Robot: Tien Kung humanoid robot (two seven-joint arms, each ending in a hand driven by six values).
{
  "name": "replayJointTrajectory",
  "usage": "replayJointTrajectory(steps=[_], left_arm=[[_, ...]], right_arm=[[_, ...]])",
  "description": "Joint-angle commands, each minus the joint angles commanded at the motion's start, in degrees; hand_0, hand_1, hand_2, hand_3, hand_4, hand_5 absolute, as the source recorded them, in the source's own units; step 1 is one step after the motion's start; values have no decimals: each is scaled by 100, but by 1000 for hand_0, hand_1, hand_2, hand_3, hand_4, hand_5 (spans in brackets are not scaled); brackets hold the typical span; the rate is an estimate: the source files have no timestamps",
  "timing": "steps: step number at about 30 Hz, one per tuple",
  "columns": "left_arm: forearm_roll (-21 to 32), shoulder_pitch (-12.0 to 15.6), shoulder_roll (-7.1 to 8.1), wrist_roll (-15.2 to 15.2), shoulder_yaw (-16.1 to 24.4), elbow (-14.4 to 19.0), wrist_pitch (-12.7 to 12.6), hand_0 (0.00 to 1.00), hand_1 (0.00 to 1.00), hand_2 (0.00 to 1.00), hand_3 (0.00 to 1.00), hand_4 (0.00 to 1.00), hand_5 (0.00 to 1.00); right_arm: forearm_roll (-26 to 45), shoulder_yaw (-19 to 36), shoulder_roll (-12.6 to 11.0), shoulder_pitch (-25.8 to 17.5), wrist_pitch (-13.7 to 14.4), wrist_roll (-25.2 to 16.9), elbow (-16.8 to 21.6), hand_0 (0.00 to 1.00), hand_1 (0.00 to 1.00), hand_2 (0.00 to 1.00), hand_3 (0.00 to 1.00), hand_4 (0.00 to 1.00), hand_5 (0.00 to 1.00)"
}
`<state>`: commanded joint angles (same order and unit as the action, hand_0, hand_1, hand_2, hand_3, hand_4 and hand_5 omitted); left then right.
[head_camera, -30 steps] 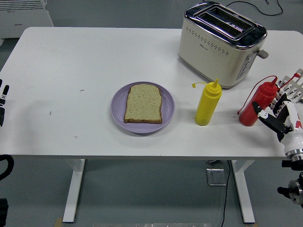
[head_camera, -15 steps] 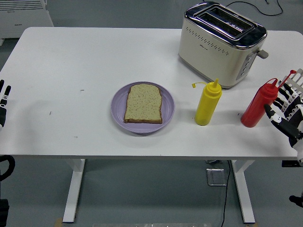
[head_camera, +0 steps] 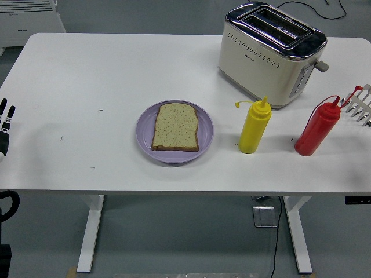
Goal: Pick up the cup,pour liquid into bread,place the cup on the desk
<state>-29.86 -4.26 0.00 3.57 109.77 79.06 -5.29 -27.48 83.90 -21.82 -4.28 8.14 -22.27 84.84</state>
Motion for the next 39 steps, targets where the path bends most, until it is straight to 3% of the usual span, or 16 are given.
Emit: replayJointTrajectory(steps=[1,6,7,10,12,13,29,39], left_arm=[[0,-1,0,0,5,0,-1,777,730,726,659,524,928],[1,-8,0,-2,22,2,0,777,730,726,659,524,928],[1,-11,0,-2,25,3,2,777,730,726,659,524,928],[0,-14,0,-3,40,4,1,777,730,726,659,524,928],[0,-17,0,-2,46,4,0,777,730,726,659,524,928],[1,-18,0,-2,47,4,1,777,730,726,659,523,927],[0,-21,0,-2,57,3,-3,777,730,726,660,524,927],[-4,-29,0,-5,62,6,4,777,730,727,659,523,927]], right_arm=[[261,94,32,44,-81,59,-13,804,760,808,834,748,395],[1422,364,158,261,-221,290,-163,804,760,808,834,748,395],[1676,422,199,317,-198,351,-211,797,753,791,826,693,482],[2216,528,287,431,-152,468,-308,797,753,791,826,693,482],[2243,571,328,494,-116,559,-353,797,753,791,826,693,482],[2235,585,344,519,-113,602,-373,796,749,777,817,649,552],[2097,614,457,612,-117,917,-482,792,746,775,810,635,595],[1896,697,467,637,-80,1347,-487,767,709,737,799,625,619]])
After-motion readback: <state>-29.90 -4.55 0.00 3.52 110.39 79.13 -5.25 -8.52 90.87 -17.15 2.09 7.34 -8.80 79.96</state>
